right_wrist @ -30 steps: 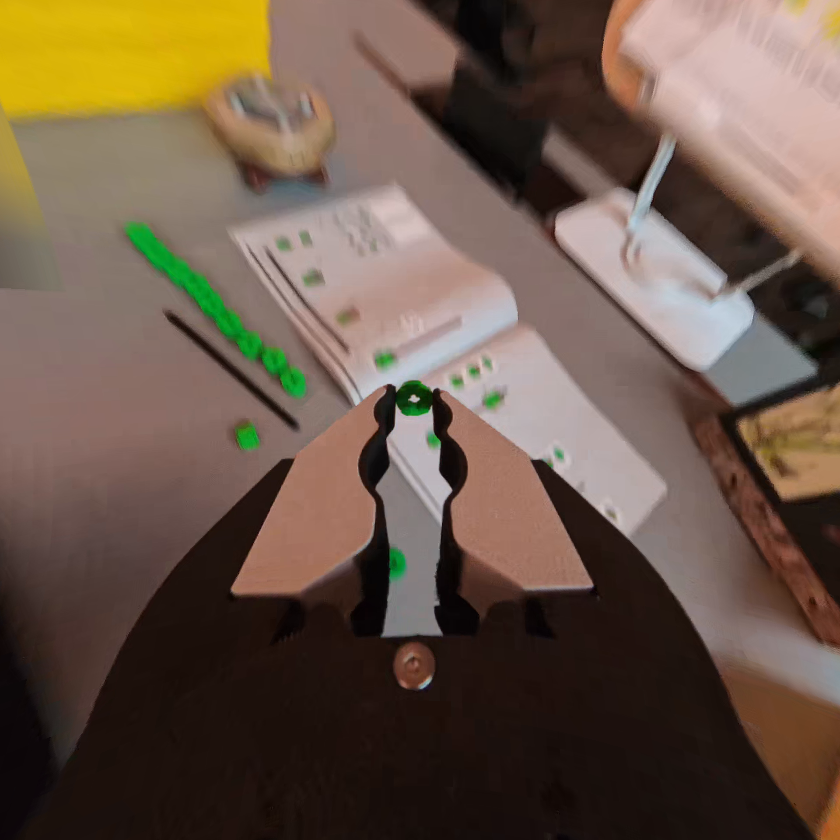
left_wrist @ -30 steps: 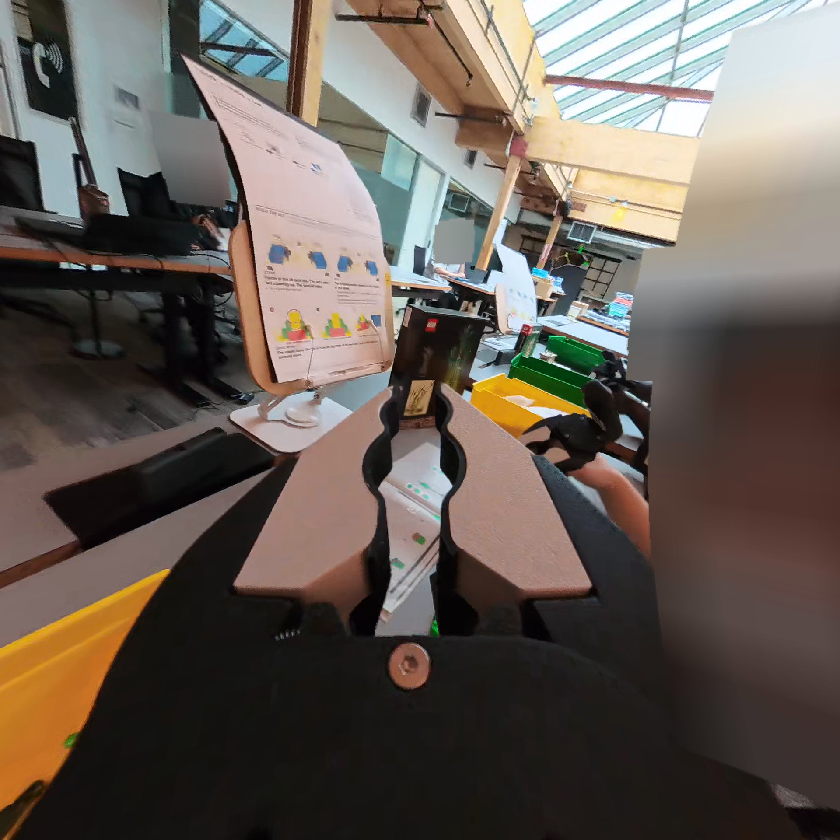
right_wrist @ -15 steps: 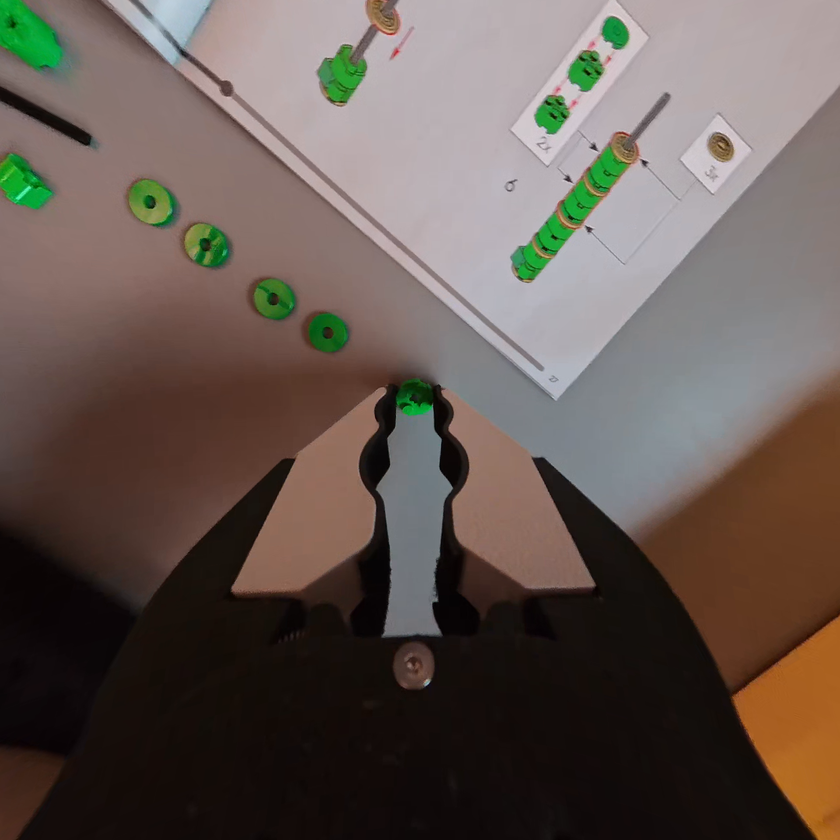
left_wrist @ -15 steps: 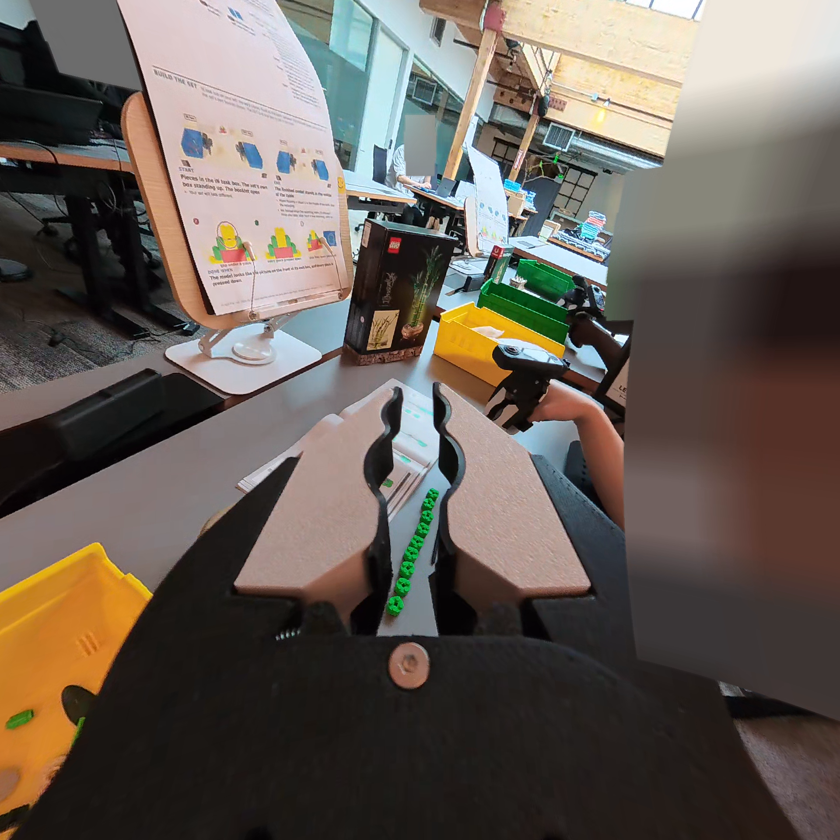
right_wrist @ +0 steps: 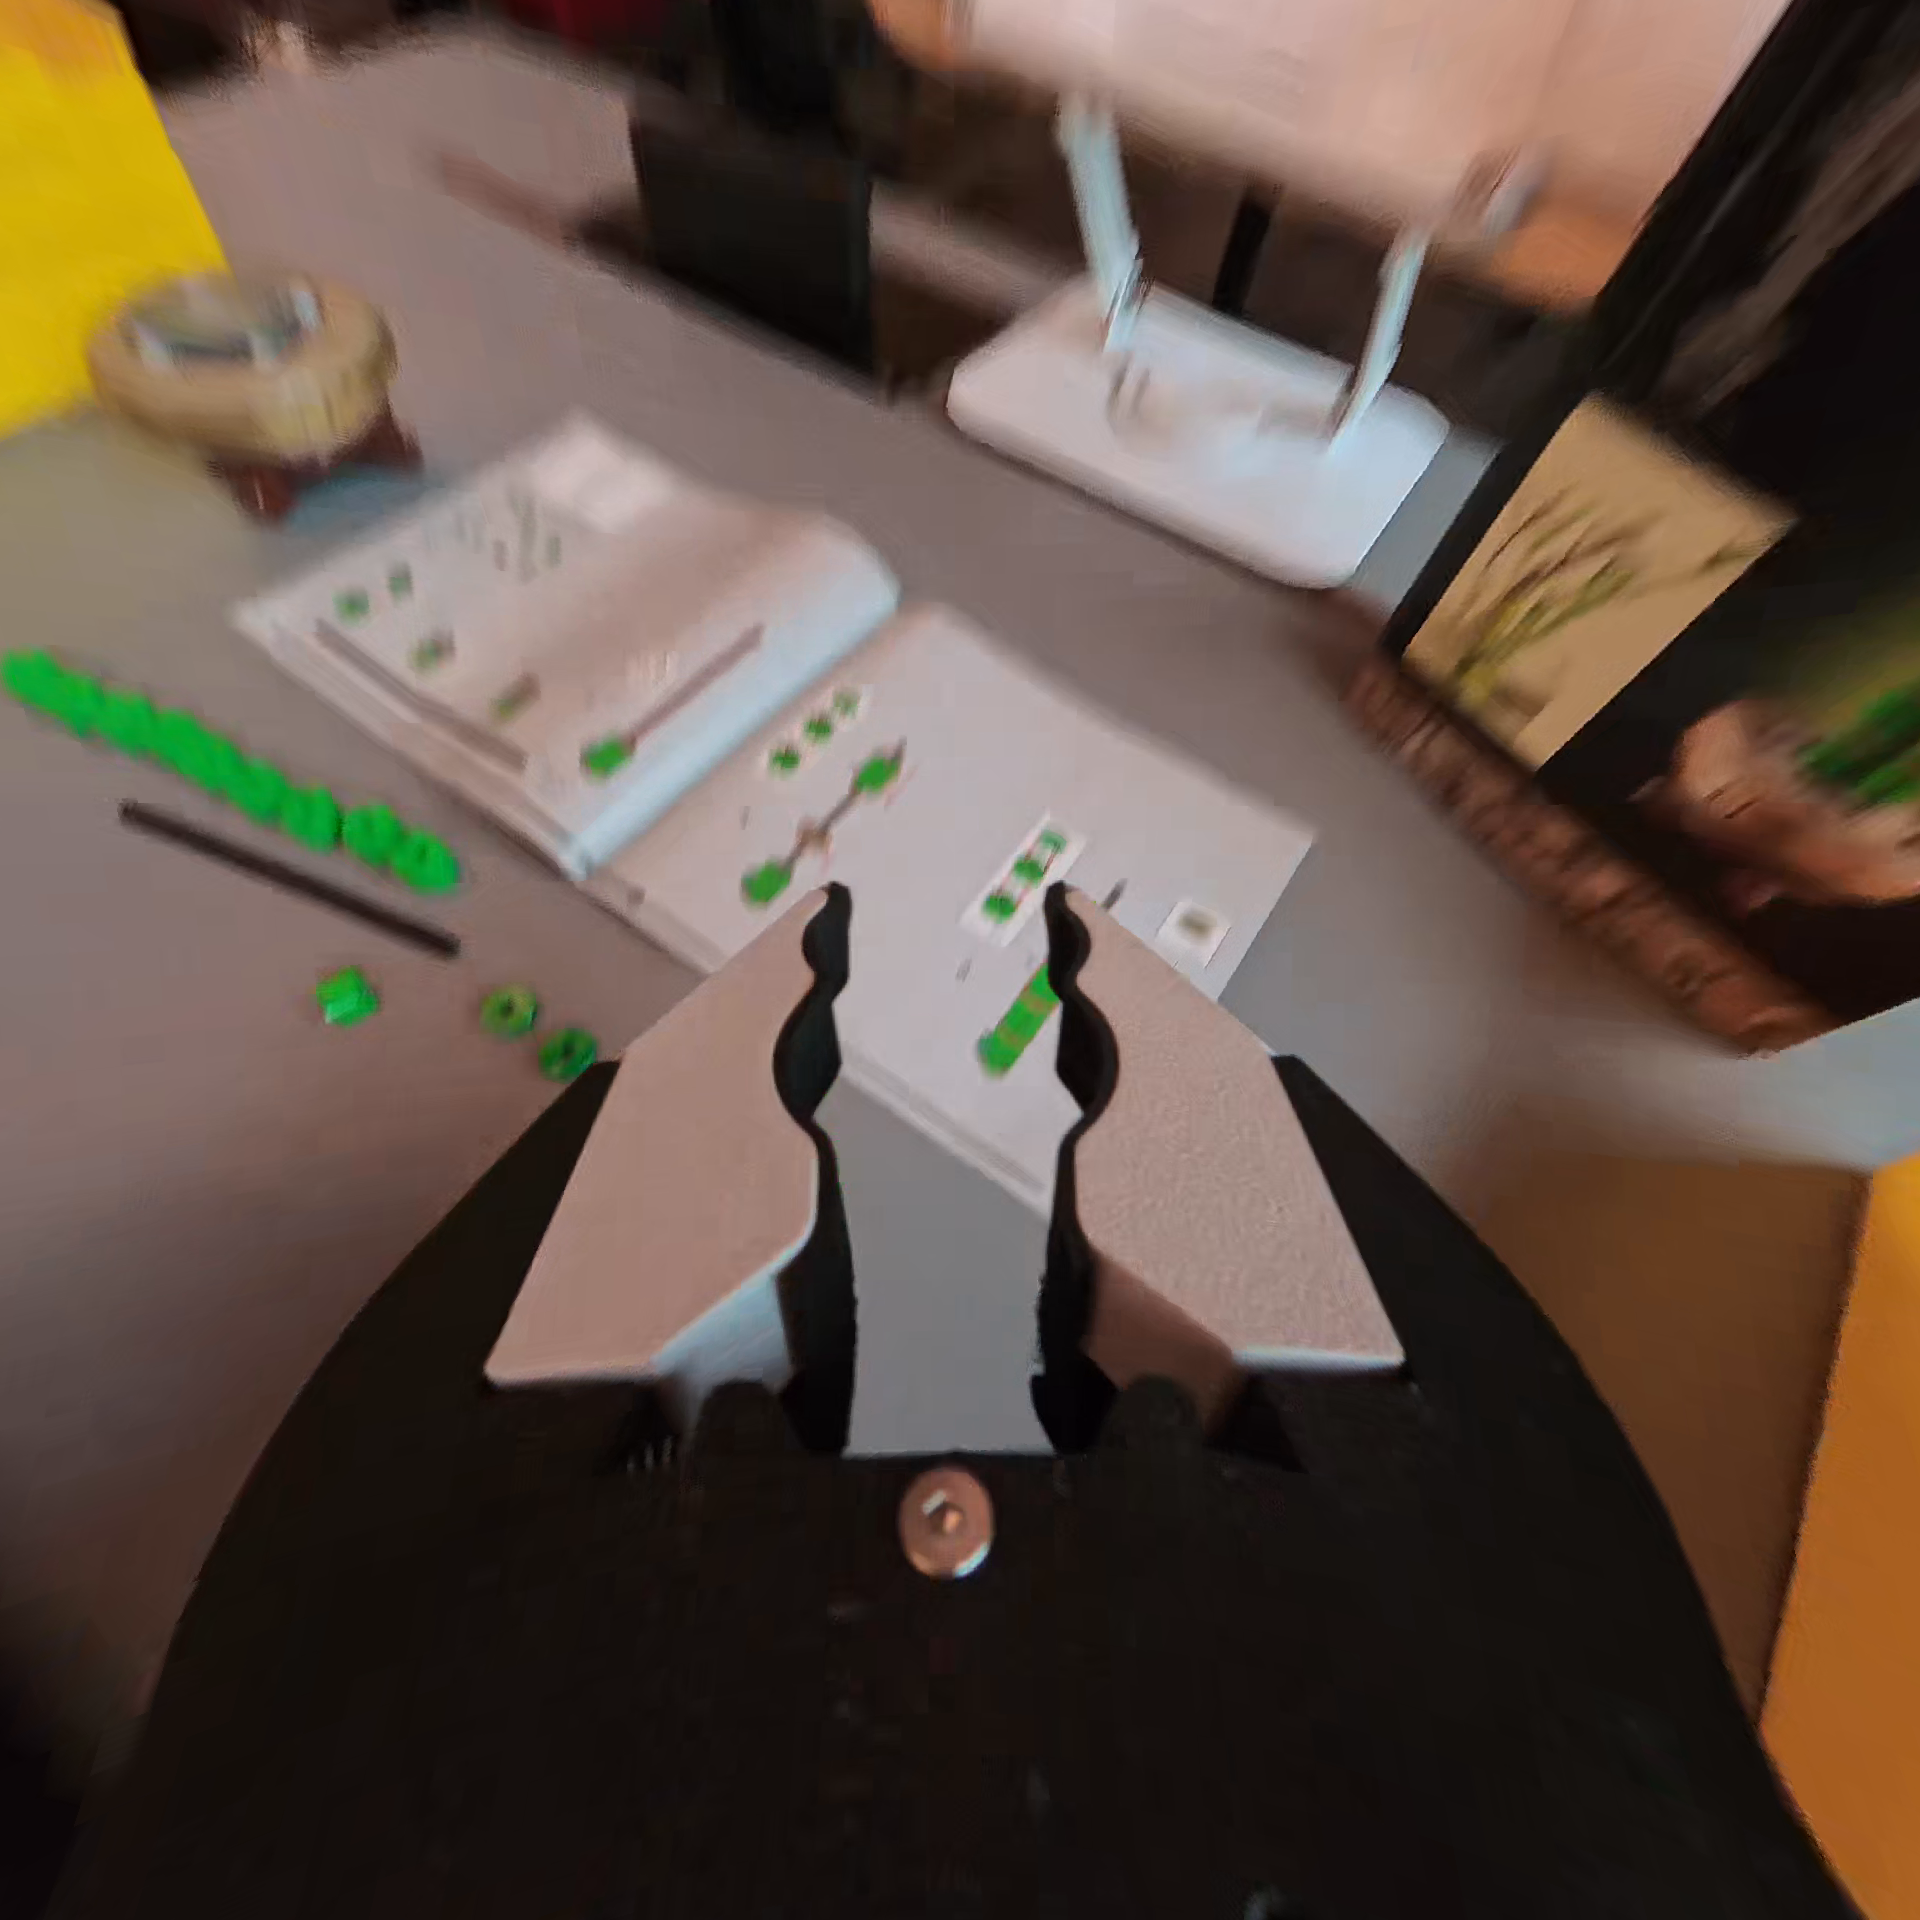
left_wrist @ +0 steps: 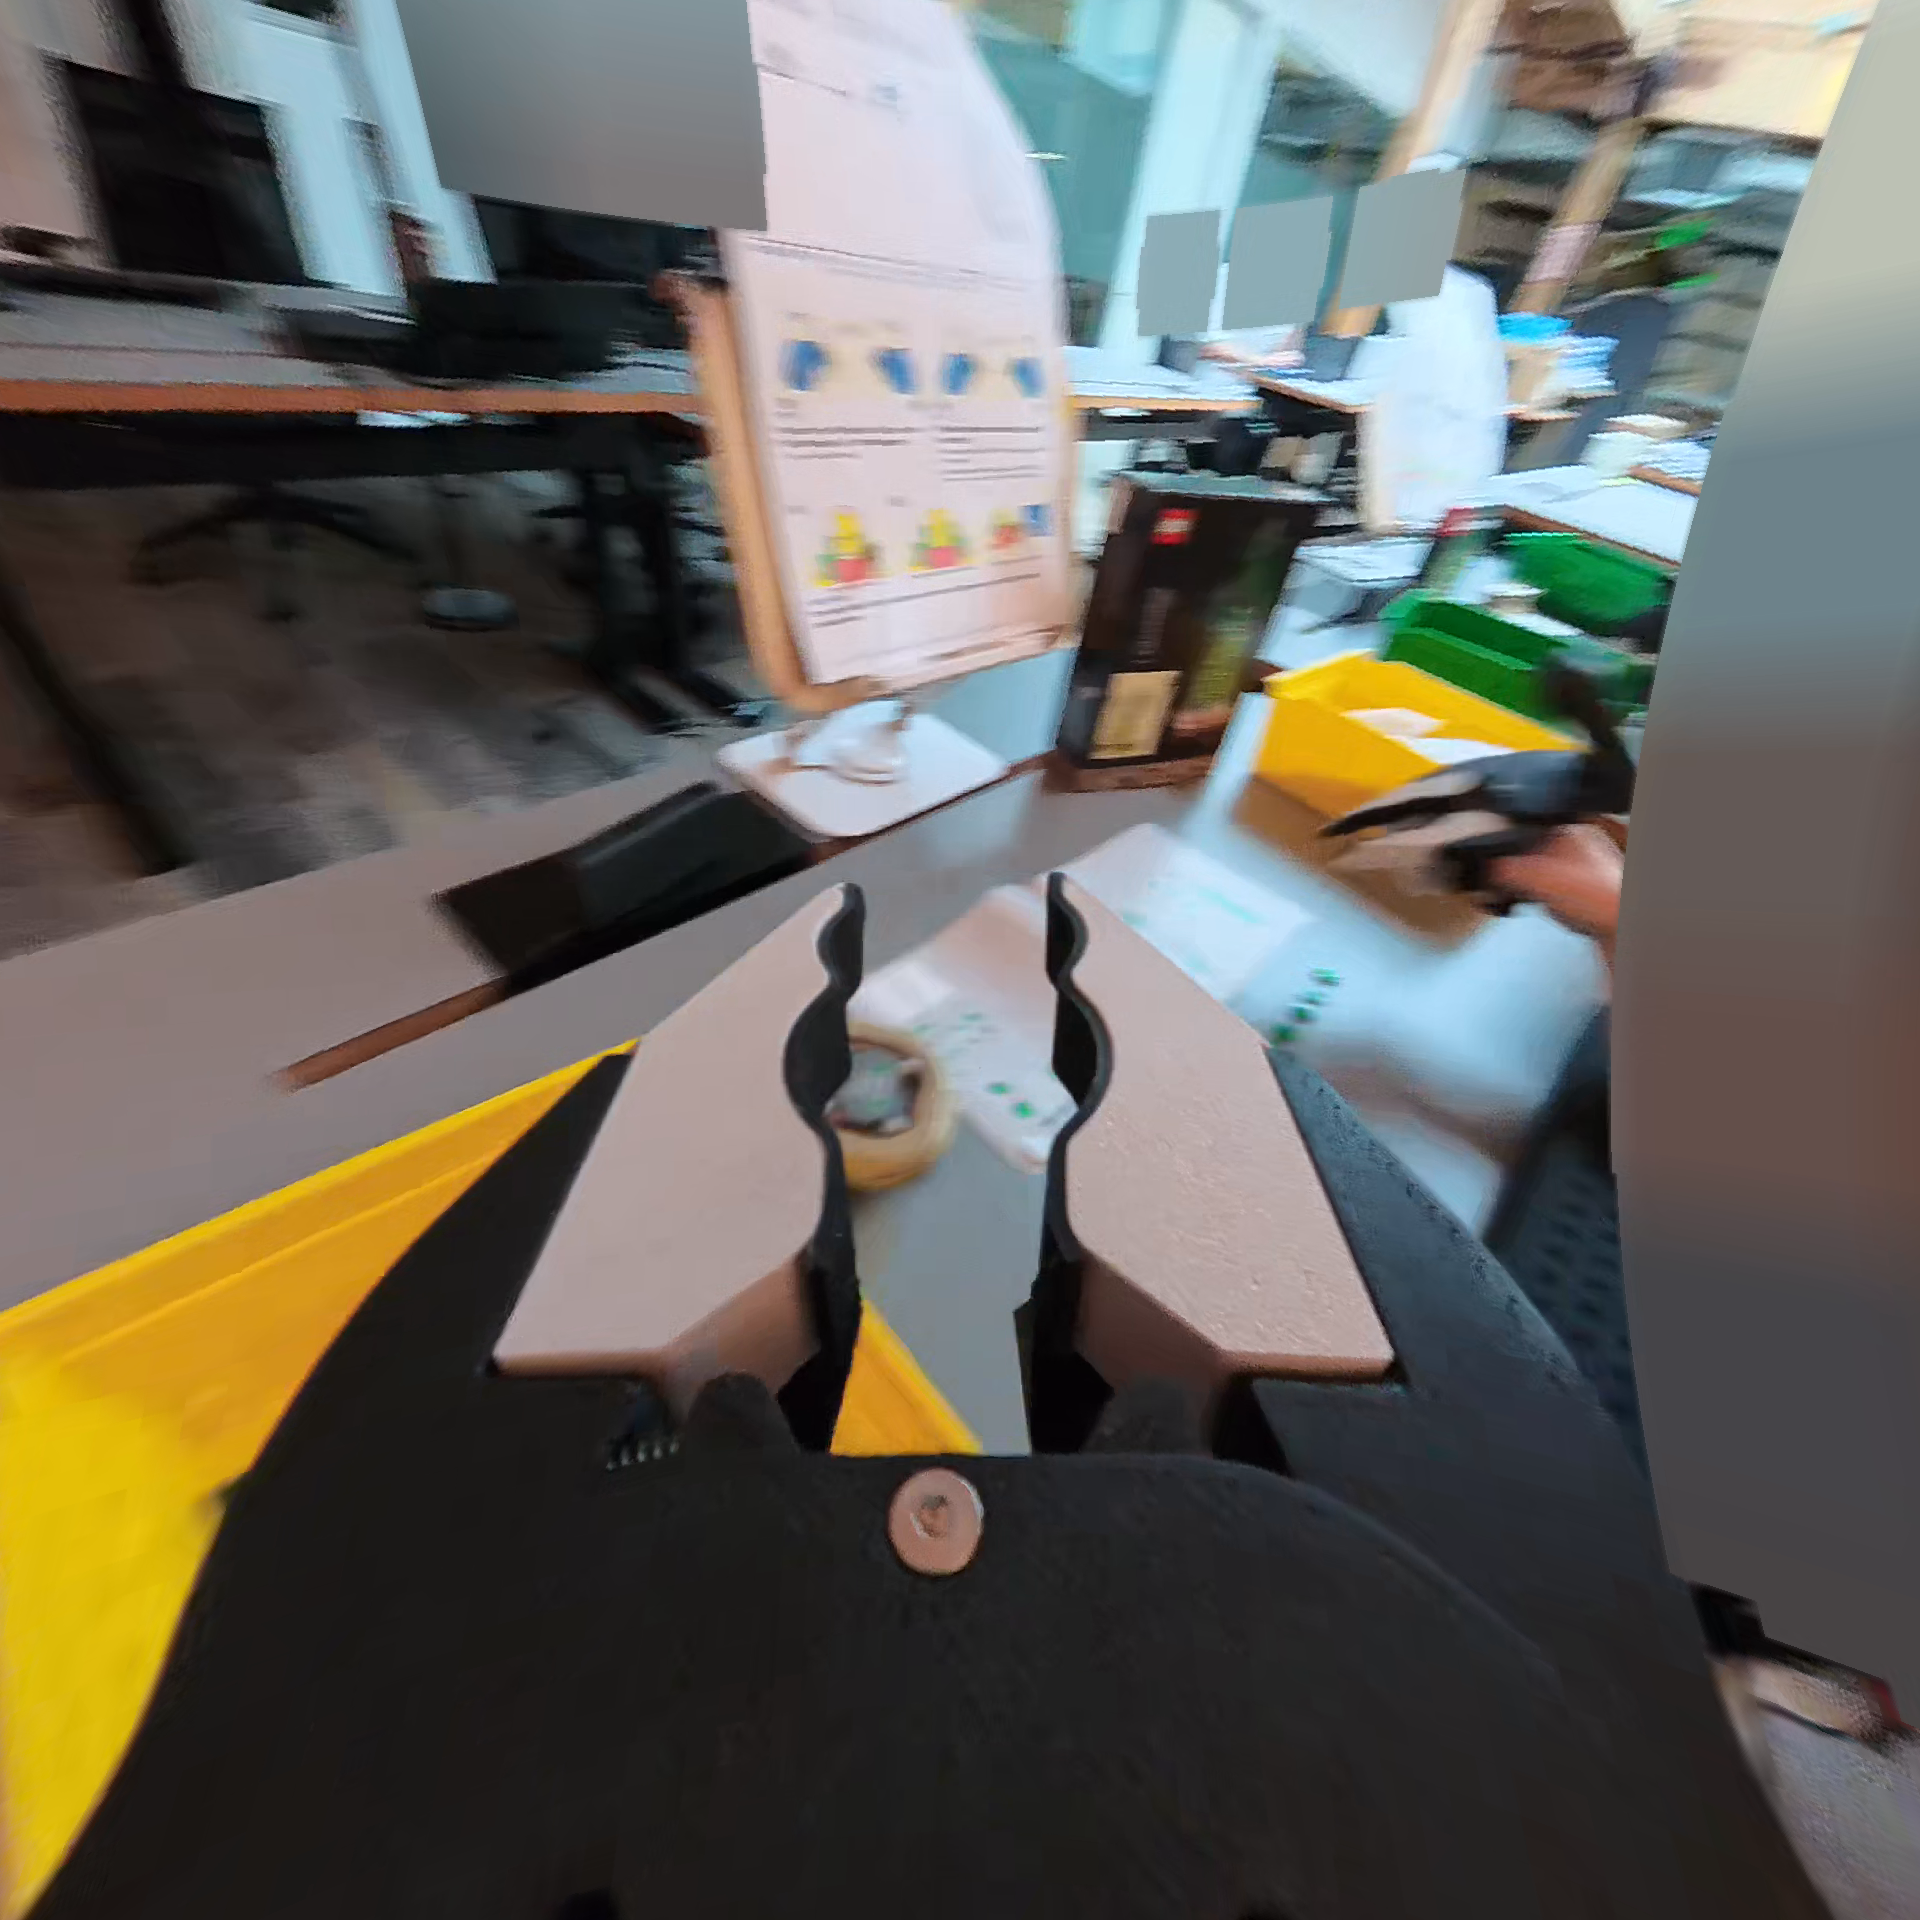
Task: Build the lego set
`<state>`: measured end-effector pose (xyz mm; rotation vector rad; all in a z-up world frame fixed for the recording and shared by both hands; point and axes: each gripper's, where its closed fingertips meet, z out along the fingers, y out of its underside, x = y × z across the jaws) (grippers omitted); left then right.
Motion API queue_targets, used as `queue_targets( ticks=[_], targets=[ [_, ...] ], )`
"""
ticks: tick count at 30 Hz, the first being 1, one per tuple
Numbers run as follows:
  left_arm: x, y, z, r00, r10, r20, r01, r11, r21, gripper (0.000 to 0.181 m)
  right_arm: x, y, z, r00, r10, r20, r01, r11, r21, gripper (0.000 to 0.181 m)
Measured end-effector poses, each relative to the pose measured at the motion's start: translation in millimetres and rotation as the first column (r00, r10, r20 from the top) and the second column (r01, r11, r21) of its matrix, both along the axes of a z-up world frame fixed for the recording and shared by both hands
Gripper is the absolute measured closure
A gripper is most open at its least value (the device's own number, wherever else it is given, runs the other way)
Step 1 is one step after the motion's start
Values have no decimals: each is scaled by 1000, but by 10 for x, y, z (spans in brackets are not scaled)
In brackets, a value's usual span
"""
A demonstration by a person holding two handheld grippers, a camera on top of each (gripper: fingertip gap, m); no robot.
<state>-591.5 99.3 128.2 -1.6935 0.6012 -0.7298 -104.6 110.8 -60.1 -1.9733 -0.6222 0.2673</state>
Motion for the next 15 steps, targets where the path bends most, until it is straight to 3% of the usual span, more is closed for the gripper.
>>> queue_targets(
  ticks=[3,5,8,9,11,15],
  targets=[
    [-530,80,-191,962,219,-161,-222,975,0,138,1,59,277,1000,-31,-3,31,984,178,139],
    [-766,45,-553,908,248,-338,-291,953,-83,142,-25,106,316,999,-46,18,41,973,226,139],
    [-992,-67,-1194,807,139,-575,-369,878,-306,154,-96,178,200,999,-31,32,24,978,205,139],
    [-1019,-91,-1364,786,80,-613,-379,846,-375,166,-101,200,137,999,-31,40,23,982,188,139],
    [-1028,-126,-1680,775,-27,-632,-388,768,-509,169,-78,237,7,997,-39,66,29,988,152,139],
    [-1186,-363,-2301,728,-237,-643,-481,491,-726,160,-31,272,-128,995,-49,83,40,993,115,139]
  ],
)
